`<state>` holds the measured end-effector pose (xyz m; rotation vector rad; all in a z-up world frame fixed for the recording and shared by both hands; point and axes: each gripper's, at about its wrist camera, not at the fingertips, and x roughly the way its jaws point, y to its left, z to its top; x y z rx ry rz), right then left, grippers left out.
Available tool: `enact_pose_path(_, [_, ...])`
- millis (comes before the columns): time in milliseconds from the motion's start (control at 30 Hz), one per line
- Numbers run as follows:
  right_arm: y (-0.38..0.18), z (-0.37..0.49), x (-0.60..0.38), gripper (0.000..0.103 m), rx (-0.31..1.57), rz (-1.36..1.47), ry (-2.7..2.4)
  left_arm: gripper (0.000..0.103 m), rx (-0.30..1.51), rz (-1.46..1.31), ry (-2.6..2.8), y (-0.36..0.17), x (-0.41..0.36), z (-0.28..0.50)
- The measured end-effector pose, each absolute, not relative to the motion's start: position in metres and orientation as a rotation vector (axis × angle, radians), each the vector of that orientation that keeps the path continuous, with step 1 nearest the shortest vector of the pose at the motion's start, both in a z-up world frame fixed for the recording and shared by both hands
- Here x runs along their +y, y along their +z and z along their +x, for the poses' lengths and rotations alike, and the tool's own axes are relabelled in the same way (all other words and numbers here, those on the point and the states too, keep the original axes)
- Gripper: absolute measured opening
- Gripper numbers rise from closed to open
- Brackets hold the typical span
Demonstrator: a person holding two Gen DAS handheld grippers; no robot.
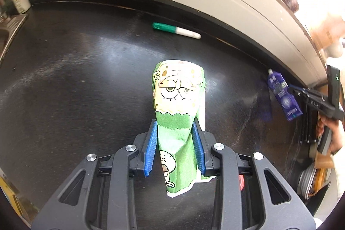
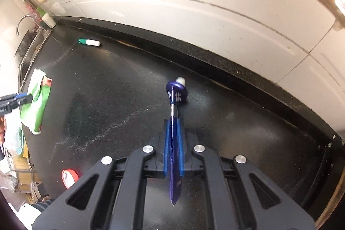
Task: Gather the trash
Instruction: 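Grasp the green cartoon paper cup with the left gripper while the right grasps the purple pouch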
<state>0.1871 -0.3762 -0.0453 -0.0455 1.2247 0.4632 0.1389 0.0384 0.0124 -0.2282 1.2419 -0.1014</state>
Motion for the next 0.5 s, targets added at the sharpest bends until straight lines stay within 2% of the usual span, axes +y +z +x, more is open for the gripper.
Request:
enact_pose_path(333, [-0.082,0.187,-0.387,0.008,1.325,0.010,0.410,0.031,1.255,-0.250,-0.086,0.006,0.050,0.122])
enact_pose_path(500, [-0.097,0.190,-0.392,0.009,1.345,0.140,0.422,0.031,1.261,-0.266,-0.072,0.004,0.057,0.116])
